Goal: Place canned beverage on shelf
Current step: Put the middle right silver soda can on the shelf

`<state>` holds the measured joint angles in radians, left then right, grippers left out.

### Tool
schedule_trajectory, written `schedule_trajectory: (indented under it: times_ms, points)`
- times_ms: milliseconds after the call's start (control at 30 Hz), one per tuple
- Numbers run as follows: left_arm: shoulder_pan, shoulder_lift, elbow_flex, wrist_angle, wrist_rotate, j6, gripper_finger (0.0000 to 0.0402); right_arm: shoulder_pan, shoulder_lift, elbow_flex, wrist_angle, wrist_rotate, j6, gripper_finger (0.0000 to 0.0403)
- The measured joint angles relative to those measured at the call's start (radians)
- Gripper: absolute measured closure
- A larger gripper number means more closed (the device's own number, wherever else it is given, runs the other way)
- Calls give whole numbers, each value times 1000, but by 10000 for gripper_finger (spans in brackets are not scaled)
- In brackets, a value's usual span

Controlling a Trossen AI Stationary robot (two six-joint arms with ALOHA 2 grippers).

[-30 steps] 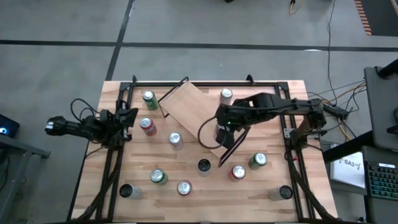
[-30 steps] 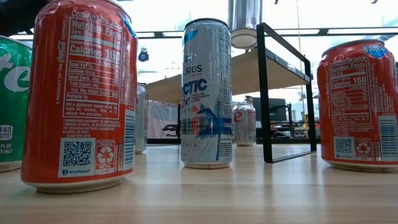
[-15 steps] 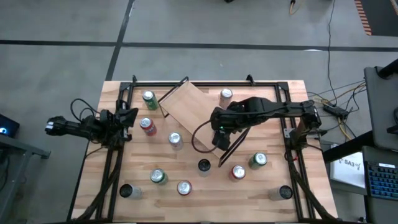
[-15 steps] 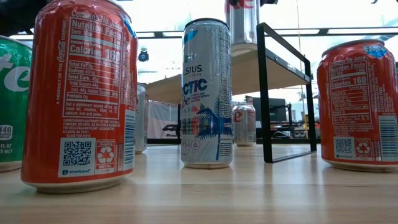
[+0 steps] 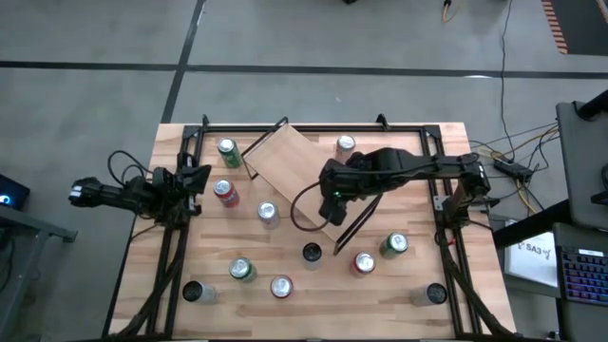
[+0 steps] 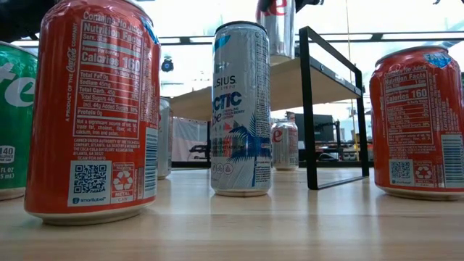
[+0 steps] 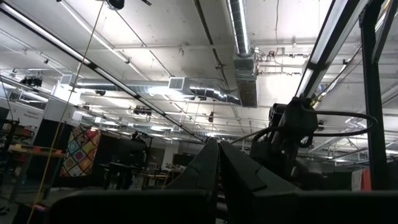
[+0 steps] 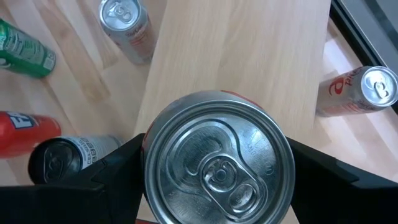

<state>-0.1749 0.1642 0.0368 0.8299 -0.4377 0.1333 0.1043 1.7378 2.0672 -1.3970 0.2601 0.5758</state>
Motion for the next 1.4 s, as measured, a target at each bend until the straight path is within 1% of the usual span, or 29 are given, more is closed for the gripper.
schedule_trajectory:
  times_ms: [200,600,967,1400]
  points:
    - [0,0,0,0,0,0,401,0,0,-28,27,1,-10,106]
    - [0,0,0,0,0,-4,401,0,0,-76,26,-5,-4,105]
    - [0,0,0,1,0,-4,401,0,0,-91,27,-5,2,98]
    - [0,0,0,1,0,-4,401,0,-2,-92,31,3,-1,65]
